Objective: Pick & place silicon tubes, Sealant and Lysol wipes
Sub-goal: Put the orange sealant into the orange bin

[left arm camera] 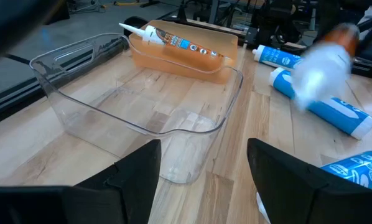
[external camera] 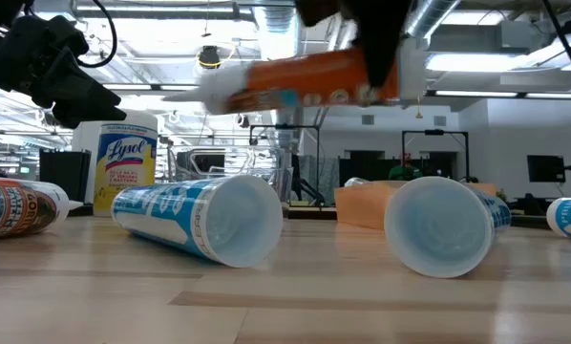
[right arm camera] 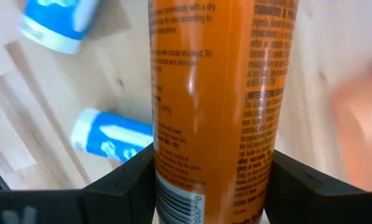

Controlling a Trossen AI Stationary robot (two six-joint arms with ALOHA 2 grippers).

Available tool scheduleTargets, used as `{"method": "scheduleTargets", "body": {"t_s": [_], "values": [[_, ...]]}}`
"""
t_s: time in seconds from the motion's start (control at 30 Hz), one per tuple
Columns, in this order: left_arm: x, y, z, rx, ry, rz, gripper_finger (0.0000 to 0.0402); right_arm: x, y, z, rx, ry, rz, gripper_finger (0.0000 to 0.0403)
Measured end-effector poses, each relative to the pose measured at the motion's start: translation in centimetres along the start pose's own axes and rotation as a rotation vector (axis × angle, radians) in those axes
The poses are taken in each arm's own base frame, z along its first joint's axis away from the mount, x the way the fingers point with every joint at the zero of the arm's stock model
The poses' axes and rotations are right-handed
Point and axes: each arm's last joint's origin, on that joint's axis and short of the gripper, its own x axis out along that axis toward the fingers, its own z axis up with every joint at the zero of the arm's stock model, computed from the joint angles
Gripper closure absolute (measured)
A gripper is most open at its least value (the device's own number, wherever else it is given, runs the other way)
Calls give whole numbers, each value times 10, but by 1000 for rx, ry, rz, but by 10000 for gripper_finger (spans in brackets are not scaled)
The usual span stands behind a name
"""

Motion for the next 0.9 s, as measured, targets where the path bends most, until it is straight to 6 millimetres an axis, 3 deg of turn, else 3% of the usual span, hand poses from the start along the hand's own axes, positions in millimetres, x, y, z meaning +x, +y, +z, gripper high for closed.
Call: {"method": "scheduleTargets", "body": {"t_s": [0.27, 0.43, 0.63, 0.9], "values": [[0, 0, 0, 5, 0, 0, 170, -60, -49, -23, 404, -139, -54, 192], [0, 0, 0, 5, 0, 0, 170, -83, -83, -26, 628, -228, -48, 194], [0, 0, 0, 4, 3, -14, 170, -82, -115, -15, 832, -230, -52, 189], [0, 0, 0, 4, 3, -15, 170, -60, -145, 8, 871, -190, -140, 191]]}}
